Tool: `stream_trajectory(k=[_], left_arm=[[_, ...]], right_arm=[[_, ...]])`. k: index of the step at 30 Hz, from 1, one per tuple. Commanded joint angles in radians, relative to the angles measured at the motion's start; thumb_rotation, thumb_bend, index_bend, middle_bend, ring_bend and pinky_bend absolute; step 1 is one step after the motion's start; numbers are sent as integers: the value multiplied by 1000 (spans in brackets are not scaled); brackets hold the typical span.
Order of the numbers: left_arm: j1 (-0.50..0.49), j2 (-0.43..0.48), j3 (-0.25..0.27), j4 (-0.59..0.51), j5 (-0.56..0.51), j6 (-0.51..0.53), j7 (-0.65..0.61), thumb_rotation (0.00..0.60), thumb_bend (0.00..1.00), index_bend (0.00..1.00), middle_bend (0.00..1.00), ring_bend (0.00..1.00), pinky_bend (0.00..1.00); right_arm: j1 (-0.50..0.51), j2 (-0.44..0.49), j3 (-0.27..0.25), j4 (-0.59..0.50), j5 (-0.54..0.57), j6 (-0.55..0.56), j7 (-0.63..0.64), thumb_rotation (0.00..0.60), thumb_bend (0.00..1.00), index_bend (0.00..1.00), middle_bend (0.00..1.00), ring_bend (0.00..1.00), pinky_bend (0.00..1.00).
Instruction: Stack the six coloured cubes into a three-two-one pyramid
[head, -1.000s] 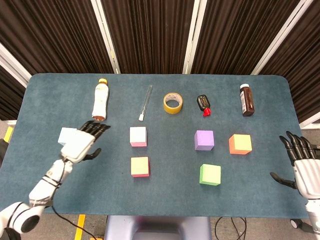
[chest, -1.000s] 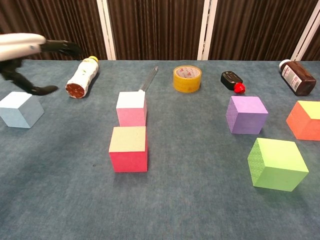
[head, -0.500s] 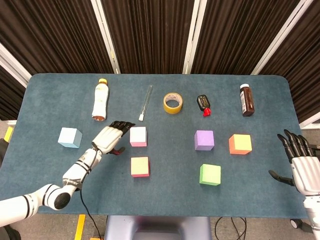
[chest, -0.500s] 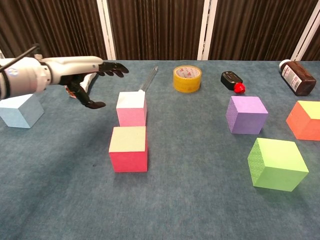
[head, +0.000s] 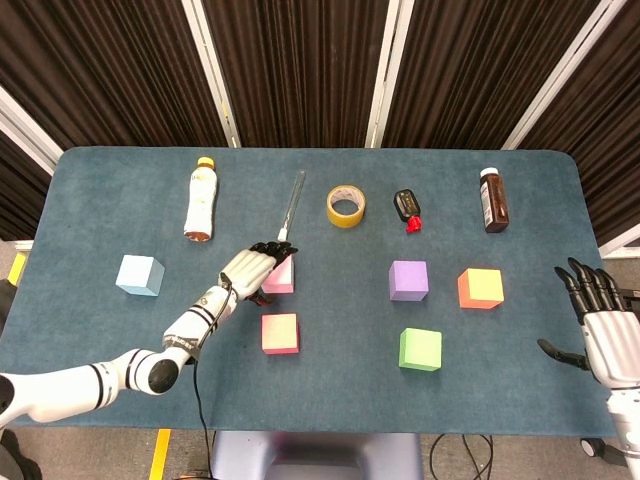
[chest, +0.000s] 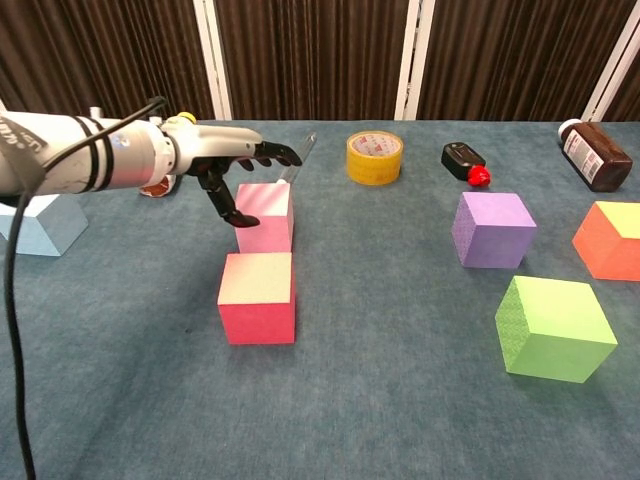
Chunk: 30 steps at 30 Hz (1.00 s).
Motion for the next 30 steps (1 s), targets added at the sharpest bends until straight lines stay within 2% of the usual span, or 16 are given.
stream_trajectory(k=[1, 6, 9, 12, 19, 22, 30], left_arm=[[-45, -25, 19, 32, -72, -14, 21, 600, 344, 0, 0, 5, 110], [-87, -62, 42, 96, -146, -7, 40, 600, 345, 0, 1, 8, 112], [-100, -80, 52, 132, -167, 0, 44, 600, 344, 0, 34, 52, 124], [-109, -97, 63, 165, -174, 8, 48, 600, 343, 38, 126, 133, 154], [-102, -124, 61, 199, -130, 19, 7, 600, 340, 241, 382, 352, 258], [-95, -121, 59, 196, -82, 21, -17, 600, 337, 272, 410, 368, 263], [-103, -125, 50, 202, 4, 7, -56, 600, 337, 272, 406, 366, 247]], right_arm=[[0, -2, 0, 4, 3, -1, 4, 600, 155, 0, 65, 0, 133], [0, -6, -1, 13, 10, -6, 11, 600, 156, 0, 65, 0, 133], [2, -8, -1, 18, 16, -11, 15, 600, 155, 0, 65, 0, 133], [6, -12, 0, 23, 20, -18, 15, 600, 155, 0, 65, 0, 133], [13, -18, 1, 26, 31, -33, 13, 600, 155, 0, 65, 0, 133], [15, -18, 2, 24, 33, -36, 9, 600, 155, 0, 65, 0, 133], [13, -21, 0, 21, 39, -35, 3, 600, 155, 0, 64, 0, 133]])
